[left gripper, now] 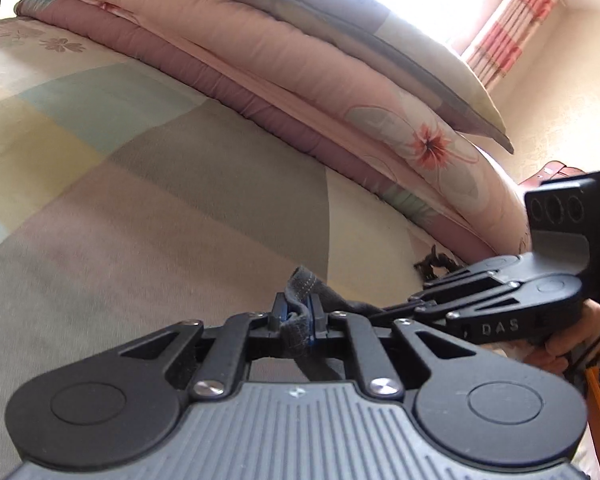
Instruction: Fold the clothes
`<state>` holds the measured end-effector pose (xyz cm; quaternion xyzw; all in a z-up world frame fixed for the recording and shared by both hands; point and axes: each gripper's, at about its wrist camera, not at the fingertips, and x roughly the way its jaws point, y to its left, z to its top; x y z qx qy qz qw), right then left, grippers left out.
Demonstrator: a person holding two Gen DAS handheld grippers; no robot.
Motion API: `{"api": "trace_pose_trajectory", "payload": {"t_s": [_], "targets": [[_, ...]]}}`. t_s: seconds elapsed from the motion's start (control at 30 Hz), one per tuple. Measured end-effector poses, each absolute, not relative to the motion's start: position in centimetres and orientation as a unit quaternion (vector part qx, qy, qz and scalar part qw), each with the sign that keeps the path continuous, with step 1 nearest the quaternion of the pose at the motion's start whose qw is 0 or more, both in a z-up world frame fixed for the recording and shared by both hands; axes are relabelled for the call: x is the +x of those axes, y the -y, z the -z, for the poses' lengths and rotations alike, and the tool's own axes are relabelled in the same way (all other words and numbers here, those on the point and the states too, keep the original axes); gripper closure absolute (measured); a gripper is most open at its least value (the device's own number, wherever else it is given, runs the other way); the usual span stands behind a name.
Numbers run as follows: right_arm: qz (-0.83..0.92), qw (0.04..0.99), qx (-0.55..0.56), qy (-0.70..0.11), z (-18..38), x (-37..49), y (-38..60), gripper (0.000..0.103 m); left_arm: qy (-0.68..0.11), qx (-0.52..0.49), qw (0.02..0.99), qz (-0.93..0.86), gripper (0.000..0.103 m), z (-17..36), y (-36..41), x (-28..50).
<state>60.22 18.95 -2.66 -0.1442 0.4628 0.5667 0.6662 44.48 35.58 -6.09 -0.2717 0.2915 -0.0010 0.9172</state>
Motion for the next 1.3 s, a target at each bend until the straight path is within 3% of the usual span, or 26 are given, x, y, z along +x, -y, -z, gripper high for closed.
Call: {"api": "trace_pose_trajectory", "payload": {"t_s": [0.07, 0.1, 0.17, 0.27, 0.43, 0.57, 0.8, 1.0, 1.13, 1.23, 1.3], "targets": [[-0.546, 0.689, -0.158, -0.450, 3.4, 60.6, -19.0, 0.100, -0.306, -0.271, 0.912, -0.032, 0.089, 6.8, -36.3, 44.8], [-0.533, 0.700, -0.163, -0.447, 3.7, 60.8, -19.1, 0.099, -0.313, -0.270, 0.909, -0.048, 0.096, 7.2, -36.6, 44.9], [-0.505, 0.720, -0.164, -0.446, 4.3, 61.0, -18.9, 0.091, -0.324, -0.270, 0.903, -0.079, 0.096, 7.8, -37.3, 45.0], [-0.491, 0.740, -0.135, -0.440, 3.9, 61.3, -17.7, 0.090, -0.304, -0.285, 0.904, -0.100, 0.095, 7.2, -38.6, 42.9], [-0.496, 0.737, -0.138, -0.437, 2.9, 60.7, -16.6, 0.089, -0.321, -0.253, 0.912, -0.025, 0.090, 6.2, -36.6, 43.0], [-0.493, 0.737, -0.156, -0.435, 2.4, 58.9, -13.9, 0.080, -0.351, -0.197, 0.913, 0.061, 0.086, 6.5, -32.7, 44.2], [-0.416, 0.743, -0.184, -0.491, 4.4, 57.8, -5.1, 0.079, -0.393, -0.078, 0.909, 0.112, 0.085, 7.9, -28.5, 42.6], [-0.380, 0.731, -0.203, -0.529, 5.7, 55.9, 2.5, 0.077, -0.435, -0.061, 0.891, 0.116, 0.085, 6.1, -28.7, 41.1], [-0.378, 0.732, -0.232, -0.517, 6.7, 54.4, 4.6, 0.074, -0.422, -0.058, 0.895, 0.135, 0.085, 4.9, -27.2, 40.9], [-0.385, 0.728, -0.257, -0.506, 6.9, 53.1, 4.0, 0.075, -0.415, -0.061, 0.896, 0.147, 0.083, 4.3, -25.4, 41.0], [-0.401, 0.716, -0.283, -0.497, 6.9, 52.0, 3.5, 0.092, -0.412, -0.059, 0.895, 0.158, 0.081, 4.0, -24.2, 41.2]]}}
